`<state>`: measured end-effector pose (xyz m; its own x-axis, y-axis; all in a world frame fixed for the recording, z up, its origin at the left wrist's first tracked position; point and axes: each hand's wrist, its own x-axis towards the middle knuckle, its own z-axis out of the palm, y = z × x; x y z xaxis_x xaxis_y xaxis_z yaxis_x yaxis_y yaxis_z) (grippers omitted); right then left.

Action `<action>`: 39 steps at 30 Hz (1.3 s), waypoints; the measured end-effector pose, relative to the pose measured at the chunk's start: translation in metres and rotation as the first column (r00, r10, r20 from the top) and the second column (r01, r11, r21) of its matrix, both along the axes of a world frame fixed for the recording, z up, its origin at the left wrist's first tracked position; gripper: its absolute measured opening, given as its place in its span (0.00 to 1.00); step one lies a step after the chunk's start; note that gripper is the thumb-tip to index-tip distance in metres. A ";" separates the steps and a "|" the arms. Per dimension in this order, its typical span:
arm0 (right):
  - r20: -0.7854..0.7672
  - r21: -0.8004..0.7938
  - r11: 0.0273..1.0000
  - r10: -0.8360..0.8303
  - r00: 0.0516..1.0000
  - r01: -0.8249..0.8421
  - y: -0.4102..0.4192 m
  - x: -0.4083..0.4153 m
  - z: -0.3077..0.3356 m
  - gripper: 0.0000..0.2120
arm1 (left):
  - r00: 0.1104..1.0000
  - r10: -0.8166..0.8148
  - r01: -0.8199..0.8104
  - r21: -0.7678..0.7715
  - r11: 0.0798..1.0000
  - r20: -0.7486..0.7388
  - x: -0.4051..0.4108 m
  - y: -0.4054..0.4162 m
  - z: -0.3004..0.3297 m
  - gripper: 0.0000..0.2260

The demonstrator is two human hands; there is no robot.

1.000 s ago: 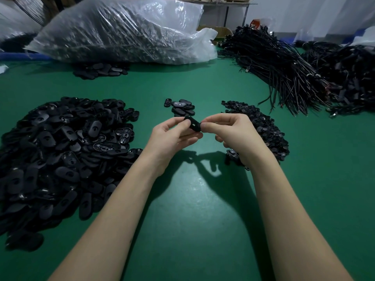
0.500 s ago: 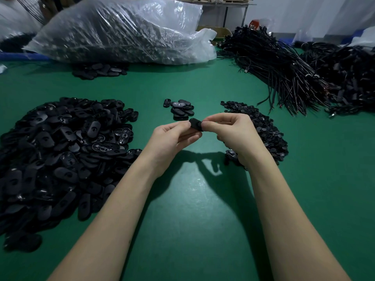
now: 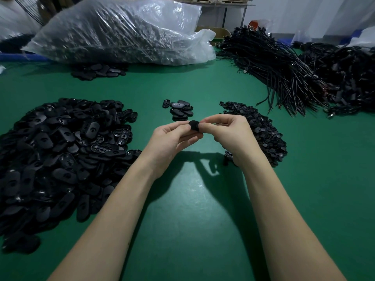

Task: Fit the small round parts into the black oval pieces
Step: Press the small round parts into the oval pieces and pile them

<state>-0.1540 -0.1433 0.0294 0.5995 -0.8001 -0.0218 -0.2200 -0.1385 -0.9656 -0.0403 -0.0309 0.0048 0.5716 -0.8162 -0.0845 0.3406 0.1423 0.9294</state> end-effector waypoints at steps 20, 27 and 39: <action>0.049 0.037 0.986 0.158 0.986 -0.160 -0.004 -0.009 -0.003 0.03 | 1.000 -0.020 0.020 -0.036 0.999 -0.005 0.000 0.001 0.000 0.05; -0.050 -0.181 0.972 0.143 0.988 -0.150 -0.006 -0.008 0.000 0.01 | 1.000 0.010 -0.010 -0.024 1.000 0.023 -0.001 -0.001 -0.001 0.07; -0.015 -0.247 0.965 0.090 0.996 -0.091 -0.002 -0.003 -0.004 0.03 | 0.989 0.042 -0.038 -0.031 0.999 0.142 0.002 -0.001 -0.004 0.06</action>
<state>-0.1572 -0.1456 0.0251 0.6701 -0.7231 0.1678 -0.1989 -0.3927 -0.8979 -0.0382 -0.0321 0.0007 0.6084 -0.7933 0.0227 0.1986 0.1799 0.9634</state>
